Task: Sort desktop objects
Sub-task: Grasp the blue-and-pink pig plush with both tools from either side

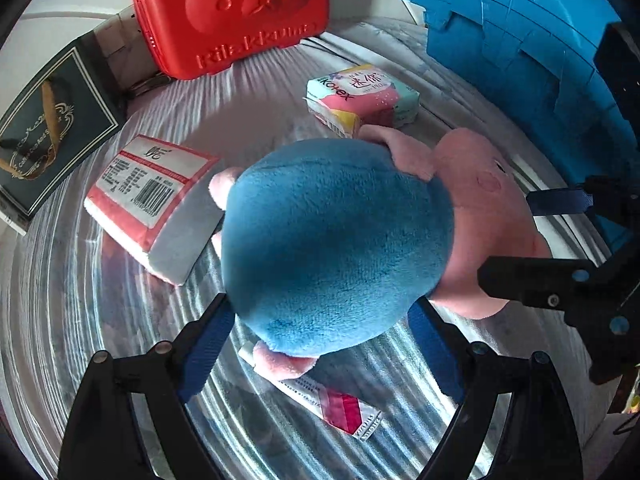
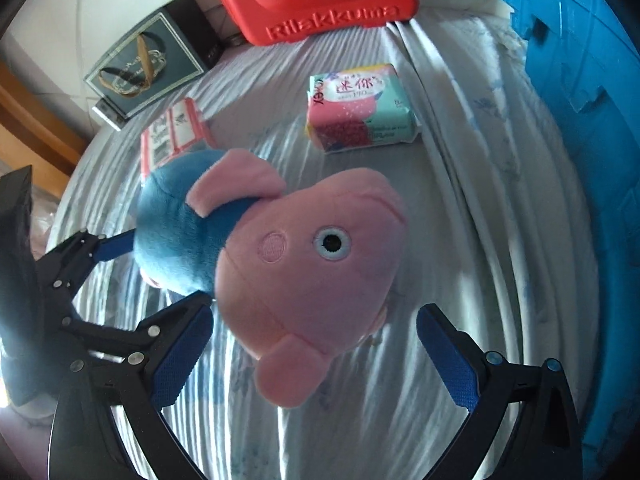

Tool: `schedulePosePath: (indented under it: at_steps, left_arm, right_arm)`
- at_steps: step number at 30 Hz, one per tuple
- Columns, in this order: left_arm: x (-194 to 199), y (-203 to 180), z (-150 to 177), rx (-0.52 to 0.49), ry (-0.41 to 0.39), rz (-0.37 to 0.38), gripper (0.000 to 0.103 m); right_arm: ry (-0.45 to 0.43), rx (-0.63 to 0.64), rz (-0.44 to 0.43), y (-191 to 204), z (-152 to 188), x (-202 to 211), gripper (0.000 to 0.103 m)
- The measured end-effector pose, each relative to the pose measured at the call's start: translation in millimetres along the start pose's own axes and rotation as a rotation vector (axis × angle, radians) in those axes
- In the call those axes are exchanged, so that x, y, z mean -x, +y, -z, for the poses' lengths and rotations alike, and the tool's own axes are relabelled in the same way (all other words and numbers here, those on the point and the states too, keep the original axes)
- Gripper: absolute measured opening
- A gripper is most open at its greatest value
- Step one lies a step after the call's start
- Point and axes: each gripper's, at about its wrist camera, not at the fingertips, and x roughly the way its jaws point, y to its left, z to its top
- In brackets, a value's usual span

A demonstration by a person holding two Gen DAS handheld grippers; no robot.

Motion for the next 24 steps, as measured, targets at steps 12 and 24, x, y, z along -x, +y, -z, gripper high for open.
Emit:
schedulePosePath:
  at_steps: [12, 24]
  left_arm:
    - [-29, -2, -24, -0.072, 0.021, 0.004, 0.089]
    - [-12, -1, -30, -0.074, -0.073, 0.024, 0.076]
  right_arm:
    - [-0.004, -0.036, -0.014, -15, -26, -11, 0.103]
    - [-0.041, 0.079, 0.068, 2, -26, 5, 0.083]
